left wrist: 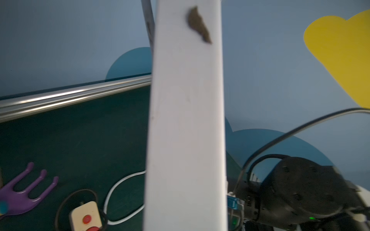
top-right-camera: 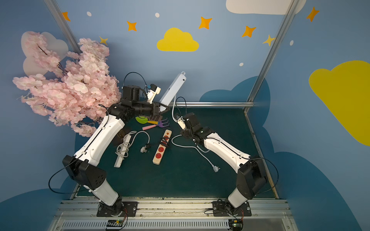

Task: Wrap the cord around the power strip
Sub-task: Wrap the power cord around the power strip.

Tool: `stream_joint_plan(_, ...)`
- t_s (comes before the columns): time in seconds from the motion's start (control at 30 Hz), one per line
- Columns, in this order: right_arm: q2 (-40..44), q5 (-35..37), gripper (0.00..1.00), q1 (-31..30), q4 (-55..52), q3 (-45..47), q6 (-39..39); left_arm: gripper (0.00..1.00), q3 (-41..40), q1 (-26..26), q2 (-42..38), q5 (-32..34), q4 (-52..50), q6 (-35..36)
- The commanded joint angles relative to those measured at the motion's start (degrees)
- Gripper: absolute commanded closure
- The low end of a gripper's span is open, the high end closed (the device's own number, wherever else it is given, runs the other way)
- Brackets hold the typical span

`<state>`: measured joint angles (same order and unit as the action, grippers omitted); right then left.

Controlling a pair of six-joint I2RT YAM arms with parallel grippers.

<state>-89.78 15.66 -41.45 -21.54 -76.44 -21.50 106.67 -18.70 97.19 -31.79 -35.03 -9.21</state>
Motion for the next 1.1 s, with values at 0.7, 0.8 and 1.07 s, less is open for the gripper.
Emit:
stream_joint_plan(0.7, -2.53, -15.9, 1.0, 14.31, -13.61, -24.94, -23.97, 0.98, -9.64, -6.59, -0.08, -22.07, -21.17, 35.99)
stream_joint_plan(0.8, -8.95, -27.02, 1.0, 20.31, -16.96, -31.81, -21.01, 0.98, -10.29, -6.72, -1.07, -31.75, -19.09, 35.32)
stream_joint_plan(1.07, -18.45, -60.86, 0.93, 31.49, -3.33, -30.88, -3.77, 0.98, -24.57, -5.28, -7.52, -45.23, 23.54, 5.5)
